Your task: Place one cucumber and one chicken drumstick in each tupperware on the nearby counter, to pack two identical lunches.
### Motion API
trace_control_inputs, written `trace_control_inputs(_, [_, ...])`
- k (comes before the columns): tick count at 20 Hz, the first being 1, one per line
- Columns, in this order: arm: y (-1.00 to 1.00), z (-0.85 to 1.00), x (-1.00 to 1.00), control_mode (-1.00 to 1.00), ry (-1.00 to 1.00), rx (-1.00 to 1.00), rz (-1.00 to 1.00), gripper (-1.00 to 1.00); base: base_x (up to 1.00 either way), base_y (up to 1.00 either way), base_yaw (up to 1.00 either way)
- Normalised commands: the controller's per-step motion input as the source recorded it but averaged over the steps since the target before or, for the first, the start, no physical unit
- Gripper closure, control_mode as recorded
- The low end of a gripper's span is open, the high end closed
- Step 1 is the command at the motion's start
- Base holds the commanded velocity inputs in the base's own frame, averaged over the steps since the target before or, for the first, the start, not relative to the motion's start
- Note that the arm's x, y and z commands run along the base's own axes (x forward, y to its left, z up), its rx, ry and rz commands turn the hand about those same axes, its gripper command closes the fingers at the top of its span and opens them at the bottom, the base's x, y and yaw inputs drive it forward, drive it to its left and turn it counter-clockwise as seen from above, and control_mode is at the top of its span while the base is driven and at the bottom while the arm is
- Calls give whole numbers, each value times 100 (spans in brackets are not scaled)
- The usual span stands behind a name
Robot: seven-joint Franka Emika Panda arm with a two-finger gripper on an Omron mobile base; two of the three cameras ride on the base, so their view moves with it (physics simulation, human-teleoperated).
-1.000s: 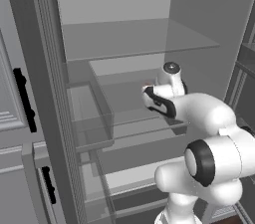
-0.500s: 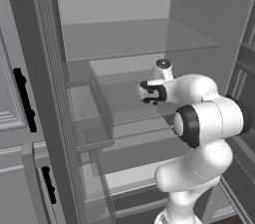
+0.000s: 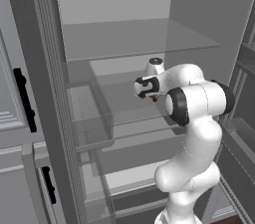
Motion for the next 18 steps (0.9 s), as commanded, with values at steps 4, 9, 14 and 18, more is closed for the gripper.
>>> trace_control_inputs(4, [-12,-43,21,-100,8,-2,0,-100,0,0,0])
trace_control_inputs(9, [-17,-28,-13,-100,0,0,0,-100,0,0,0])
trace_control_inputs(14, [-4,-36,-35,-100,1,3,-1,100,0,0,0])
trace_control_inputs(18, [0,-24,-37,-100,0,0,0,100,0,0,0])
